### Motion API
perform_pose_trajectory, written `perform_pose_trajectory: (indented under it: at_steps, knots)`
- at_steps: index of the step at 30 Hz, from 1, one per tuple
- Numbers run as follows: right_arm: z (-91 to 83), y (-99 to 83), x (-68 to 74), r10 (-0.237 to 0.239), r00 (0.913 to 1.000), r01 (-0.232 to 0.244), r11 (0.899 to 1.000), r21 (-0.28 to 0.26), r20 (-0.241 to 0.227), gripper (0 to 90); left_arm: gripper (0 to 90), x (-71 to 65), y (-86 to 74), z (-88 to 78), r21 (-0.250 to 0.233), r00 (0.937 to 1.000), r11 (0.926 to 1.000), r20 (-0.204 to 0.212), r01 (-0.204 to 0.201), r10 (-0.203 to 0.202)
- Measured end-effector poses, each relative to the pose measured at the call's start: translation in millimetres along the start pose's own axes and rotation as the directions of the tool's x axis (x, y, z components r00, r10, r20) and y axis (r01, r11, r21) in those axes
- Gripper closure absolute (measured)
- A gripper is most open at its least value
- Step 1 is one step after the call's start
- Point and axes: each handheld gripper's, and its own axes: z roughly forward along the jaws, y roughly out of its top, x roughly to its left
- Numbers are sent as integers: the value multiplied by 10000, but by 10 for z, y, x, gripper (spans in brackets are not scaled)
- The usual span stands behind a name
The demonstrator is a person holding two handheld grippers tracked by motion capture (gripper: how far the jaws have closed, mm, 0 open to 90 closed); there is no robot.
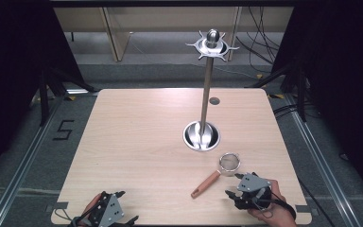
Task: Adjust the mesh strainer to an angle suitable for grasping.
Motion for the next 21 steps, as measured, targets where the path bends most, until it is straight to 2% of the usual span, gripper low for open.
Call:
perform_pose_trajectory:
  at_steps: [2,3,9,11,15,18,19,21]
  knots:
    - [-2,-2,4,39,10000,-39,10000,45,-8,345,155,-1,0,0,18,10000,10000,5,-3,3]
    - [-3,-2,4,37,10000,-37,10000,45,-3,344,155,-11,-4,0,81,9999,9999,50,149,-149]
    - [-3,2,14,161,9999,-161,9998,90,0,343,154,-11,-6,2,76,9999,9998,42,159,-159]
    - [-2,5,10,84,10000,-84,10000,28,-3,343,155,-2,-1,5,4,10000,10000,-47,5,-5]
    - [4,17,9,-37,10000,37,10000,-11,-69,342,155,-13,-5,5,79,9999,9998,21,161,-161]
    - [2,26,19,66,10000,-65,10000,33,-64,341,155,-1,0,2,71,9999,9999,68,-74,73]
    - [4,30,21,55,9999,-54,10000,39,-84,342,155,-5,-1,6,45,10000,10000,35,-23,23]
    - [21,44,24,-165,9997,165,9999,7,-167,341,155,-2,0,3,66,10000,10000,66,-66,65]
